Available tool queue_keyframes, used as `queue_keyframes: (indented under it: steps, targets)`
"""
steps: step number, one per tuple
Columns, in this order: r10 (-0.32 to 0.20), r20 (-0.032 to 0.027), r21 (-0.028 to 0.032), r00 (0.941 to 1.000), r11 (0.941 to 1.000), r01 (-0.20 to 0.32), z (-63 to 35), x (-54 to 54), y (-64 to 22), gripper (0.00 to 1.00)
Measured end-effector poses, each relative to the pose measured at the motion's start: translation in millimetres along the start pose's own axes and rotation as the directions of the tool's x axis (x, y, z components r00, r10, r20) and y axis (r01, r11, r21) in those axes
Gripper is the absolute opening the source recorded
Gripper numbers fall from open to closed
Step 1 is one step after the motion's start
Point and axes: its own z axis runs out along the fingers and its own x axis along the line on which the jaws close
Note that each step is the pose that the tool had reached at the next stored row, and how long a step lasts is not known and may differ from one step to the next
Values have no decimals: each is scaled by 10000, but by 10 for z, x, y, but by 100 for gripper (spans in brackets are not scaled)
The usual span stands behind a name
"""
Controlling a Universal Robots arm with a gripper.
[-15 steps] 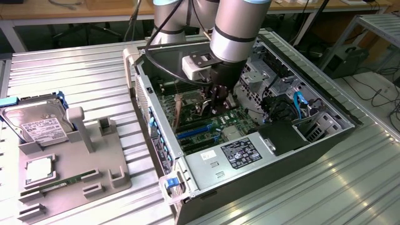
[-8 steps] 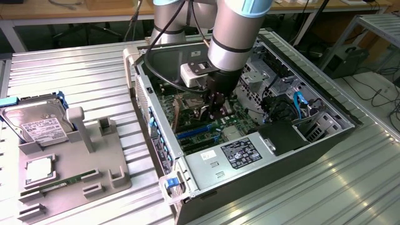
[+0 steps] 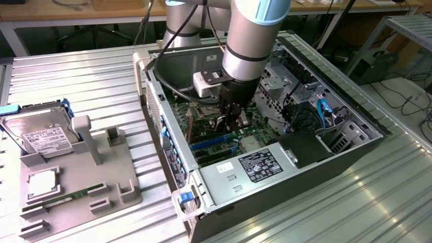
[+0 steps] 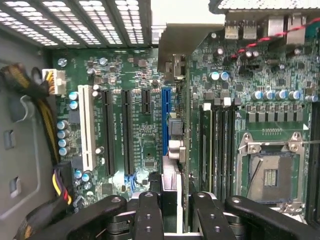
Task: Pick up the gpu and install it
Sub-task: 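Insert the gpu into the slot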
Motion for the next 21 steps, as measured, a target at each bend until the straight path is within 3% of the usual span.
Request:
queue_keyframes:
  steps: [5, 9, 21]
  targets:
    - [19, 1, 1, 10000, 10000, -19, 22, 4, 101, 28]
    - [-412, 24, -7, 9991, 9992, 412, 59, 5, 108, 28]
    - [-356, 23, -6, 9994, 9994, 356, 131, 13, 192, 28]
